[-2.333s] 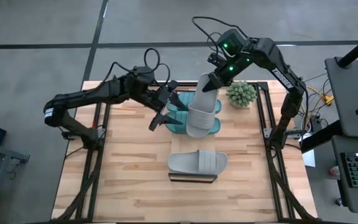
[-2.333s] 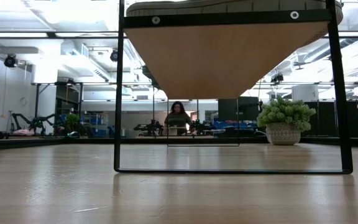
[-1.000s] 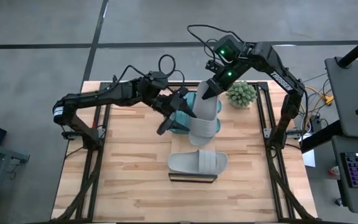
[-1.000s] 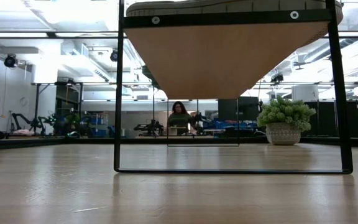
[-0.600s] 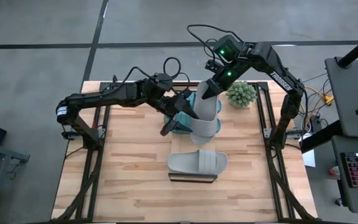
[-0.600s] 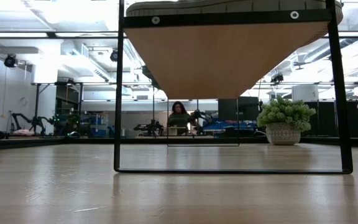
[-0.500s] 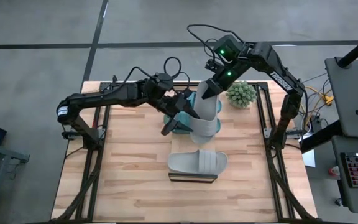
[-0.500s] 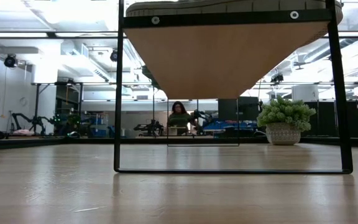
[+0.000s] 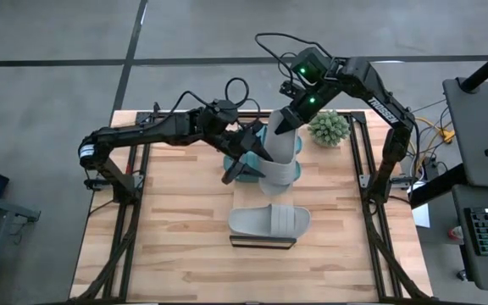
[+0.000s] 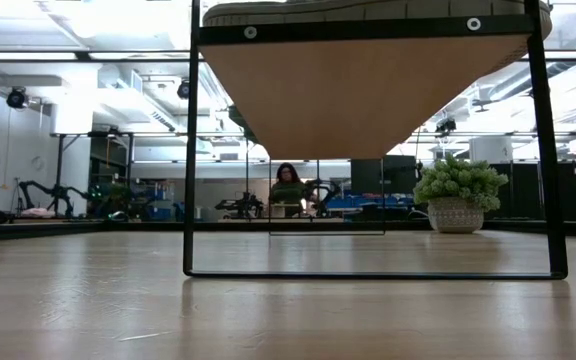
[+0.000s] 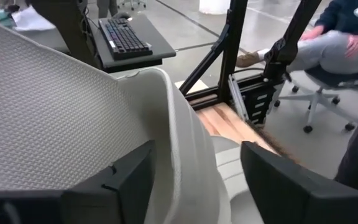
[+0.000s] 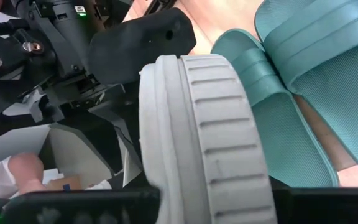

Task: Pick and place slides into the shelf
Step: Put the gray slide on the shelf

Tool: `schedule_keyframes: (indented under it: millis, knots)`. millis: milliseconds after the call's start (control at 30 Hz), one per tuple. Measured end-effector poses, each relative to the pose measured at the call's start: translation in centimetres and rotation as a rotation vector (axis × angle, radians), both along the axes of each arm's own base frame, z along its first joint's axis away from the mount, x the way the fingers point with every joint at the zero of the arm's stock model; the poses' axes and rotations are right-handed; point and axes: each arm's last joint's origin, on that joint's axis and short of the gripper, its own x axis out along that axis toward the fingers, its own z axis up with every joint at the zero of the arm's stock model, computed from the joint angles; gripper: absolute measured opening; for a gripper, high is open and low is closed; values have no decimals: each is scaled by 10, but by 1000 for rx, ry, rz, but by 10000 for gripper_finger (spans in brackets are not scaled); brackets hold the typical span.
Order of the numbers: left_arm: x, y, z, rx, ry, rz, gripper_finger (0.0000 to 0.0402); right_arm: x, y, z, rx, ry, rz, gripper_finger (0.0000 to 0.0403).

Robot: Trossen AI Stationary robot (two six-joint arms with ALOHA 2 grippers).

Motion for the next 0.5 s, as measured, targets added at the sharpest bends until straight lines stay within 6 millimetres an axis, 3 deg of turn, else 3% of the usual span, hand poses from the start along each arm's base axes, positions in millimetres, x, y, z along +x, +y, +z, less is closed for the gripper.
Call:
schedule_keyframes:
  millis: [500]
  knots:
    - [1,0,0,75,-31,35,11,1,0,0,-2,-8,4,44]
